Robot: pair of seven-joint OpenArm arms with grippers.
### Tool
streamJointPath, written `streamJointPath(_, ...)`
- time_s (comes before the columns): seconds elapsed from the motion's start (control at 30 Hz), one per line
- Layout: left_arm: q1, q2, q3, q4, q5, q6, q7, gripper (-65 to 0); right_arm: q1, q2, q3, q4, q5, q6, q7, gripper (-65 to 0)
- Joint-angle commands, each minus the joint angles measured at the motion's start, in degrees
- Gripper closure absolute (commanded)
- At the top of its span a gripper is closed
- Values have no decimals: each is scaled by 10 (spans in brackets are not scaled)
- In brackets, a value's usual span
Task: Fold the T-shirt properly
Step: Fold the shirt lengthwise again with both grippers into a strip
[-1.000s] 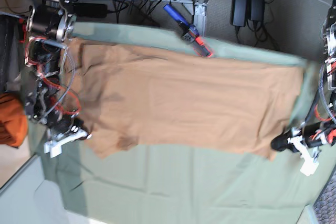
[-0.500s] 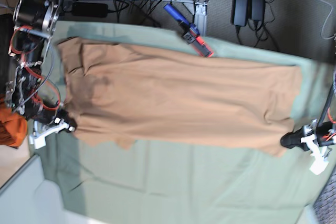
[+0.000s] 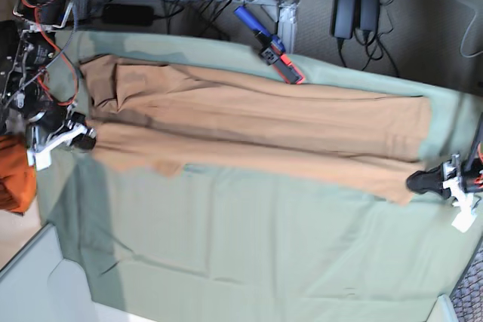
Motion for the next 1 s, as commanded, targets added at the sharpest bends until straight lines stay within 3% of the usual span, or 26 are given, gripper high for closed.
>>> streamJointPath(0.0, -13, -13, -3, 9, -21, -7, 0, 0, 5, 13, 9, 12, 7, 73, 11, 0)
streamJointPath(0.27, -12, -13, -3, 9, -48, -7, 53, 0, -35, 13, 9, 19, 10, 72, 12, 0)
streamJointPath(0.97, 36, -21, -3, 9, -48, -7, 53, 0, -35, 13, 9, 18, 6, 72, -10, 0)
